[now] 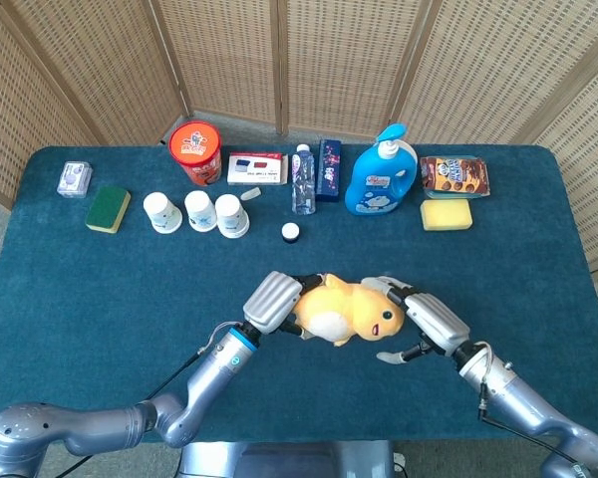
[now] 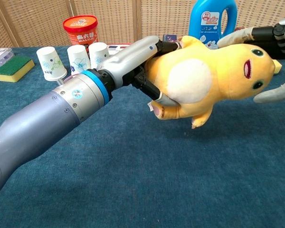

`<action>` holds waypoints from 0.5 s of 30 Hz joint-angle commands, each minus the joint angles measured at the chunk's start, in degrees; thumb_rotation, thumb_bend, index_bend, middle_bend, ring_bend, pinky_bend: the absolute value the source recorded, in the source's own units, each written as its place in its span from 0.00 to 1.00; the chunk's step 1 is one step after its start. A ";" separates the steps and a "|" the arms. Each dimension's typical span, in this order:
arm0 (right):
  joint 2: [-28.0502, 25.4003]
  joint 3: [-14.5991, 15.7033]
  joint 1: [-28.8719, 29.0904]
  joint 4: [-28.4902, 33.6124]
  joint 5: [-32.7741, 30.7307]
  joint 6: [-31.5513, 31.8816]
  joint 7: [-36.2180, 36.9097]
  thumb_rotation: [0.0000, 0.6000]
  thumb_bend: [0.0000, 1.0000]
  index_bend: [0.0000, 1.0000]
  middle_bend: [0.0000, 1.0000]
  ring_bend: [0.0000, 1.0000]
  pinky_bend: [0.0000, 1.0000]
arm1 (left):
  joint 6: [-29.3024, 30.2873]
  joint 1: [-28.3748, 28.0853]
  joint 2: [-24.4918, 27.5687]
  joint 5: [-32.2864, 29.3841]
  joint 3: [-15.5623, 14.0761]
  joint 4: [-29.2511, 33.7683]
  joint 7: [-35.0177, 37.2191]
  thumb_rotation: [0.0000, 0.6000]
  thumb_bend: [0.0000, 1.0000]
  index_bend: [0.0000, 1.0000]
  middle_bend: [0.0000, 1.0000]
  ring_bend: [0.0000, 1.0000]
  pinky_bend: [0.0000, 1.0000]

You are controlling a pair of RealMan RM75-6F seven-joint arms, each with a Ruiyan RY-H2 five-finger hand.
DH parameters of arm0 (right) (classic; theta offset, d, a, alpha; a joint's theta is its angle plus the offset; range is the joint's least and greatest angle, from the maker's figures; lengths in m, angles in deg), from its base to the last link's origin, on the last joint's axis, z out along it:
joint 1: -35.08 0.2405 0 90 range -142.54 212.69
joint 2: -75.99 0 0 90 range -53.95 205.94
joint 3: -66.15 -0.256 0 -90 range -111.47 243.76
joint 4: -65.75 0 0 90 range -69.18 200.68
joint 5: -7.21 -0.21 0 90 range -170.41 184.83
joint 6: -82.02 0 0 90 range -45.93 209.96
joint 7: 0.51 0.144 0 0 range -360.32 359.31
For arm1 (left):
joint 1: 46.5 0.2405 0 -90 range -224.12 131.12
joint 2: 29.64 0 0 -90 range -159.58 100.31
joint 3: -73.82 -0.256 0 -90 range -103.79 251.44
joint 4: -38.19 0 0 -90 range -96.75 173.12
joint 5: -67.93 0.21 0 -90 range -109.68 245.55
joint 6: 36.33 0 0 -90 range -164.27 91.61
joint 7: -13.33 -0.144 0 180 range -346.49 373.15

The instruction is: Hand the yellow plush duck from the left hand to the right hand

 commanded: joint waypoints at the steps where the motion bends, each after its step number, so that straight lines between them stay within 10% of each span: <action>1: 0.75 -0.34 -0.34 0.23 -0.99 0.84 -1.51 1.00 0.00 0.32 0.35 0.18 0.18 | 0.24 0.03 -0.01 -0.13 -0.14 0.11 0.20 1.00 0.19 0.61 0.64 0.61 0.82; 15: 3.19 -1.04 -1.00 1.09 -4.03 2.26 -7.71 1.00 0.02 0.70 0.67 0.37 0.28 | 0.79 -0.37 0.04 -1.17 0.42 0.73 1.37 1.00 0.19 0.61 0.64 0.61 0.82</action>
